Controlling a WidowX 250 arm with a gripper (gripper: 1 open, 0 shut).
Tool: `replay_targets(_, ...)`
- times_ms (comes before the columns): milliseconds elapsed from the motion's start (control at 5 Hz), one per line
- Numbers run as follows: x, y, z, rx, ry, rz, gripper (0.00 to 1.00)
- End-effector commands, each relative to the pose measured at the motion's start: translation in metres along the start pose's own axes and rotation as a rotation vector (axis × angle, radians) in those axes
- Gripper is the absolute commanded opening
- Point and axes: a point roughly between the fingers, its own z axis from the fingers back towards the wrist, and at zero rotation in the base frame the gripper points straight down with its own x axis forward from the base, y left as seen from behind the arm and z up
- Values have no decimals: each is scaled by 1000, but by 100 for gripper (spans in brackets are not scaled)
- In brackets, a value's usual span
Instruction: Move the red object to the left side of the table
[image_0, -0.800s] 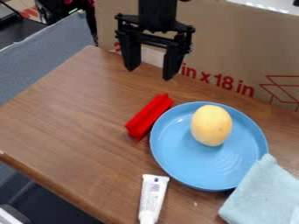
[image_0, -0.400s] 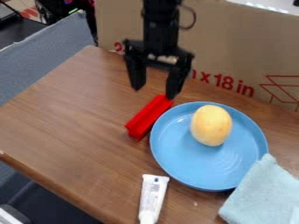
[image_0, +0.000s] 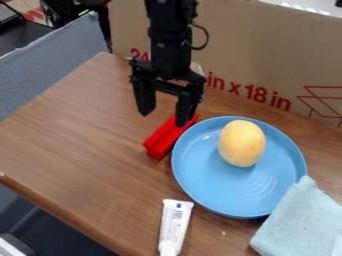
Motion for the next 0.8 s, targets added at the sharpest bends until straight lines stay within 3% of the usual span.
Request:
replay_targets(0,3,1,0,-10,-32,10,100)
replay_targets(600,2,21,-22,-37,-4,72,100)
